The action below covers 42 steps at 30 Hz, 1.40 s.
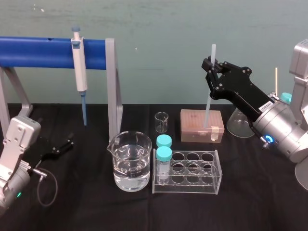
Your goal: Pick up the stirring rod with one hand, then place it down.
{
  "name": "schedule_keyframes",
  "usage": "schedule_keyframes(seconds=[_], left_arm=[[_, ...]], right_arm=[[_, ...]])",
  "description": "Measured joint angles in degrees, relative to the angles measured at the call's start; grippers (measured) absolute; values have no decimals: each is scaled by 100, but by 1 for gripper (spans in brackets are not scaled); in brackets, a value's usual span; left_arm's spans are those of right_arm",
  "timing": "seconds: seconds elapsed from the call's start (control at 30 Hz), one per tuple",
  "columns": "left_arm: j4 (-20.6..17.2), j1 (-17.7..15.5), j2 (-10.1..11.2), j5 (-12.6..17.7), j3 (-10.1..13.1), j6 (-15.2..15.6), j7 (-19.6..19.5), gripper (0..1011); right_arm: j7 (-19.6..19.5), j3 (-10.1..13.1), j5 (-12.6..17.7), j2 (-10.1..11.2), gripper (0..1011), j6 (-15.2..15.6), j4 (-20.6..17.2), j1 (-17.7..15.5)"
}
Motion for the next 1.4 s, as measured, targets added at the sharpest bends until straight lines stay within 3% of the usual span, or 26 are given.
schedule_keyframes(seconds=[1.2, 1.4], left_arm=[[0, 0, 0, 0, 0, 0, 0, 1000], [0, 0, 0, 0, 0, 0, 0, 1000]], right_arm=[[122, -99, 29, 0, 69, 19, 252, 186], [776, -131, 472, 138, 69, -103, 585, 308]])
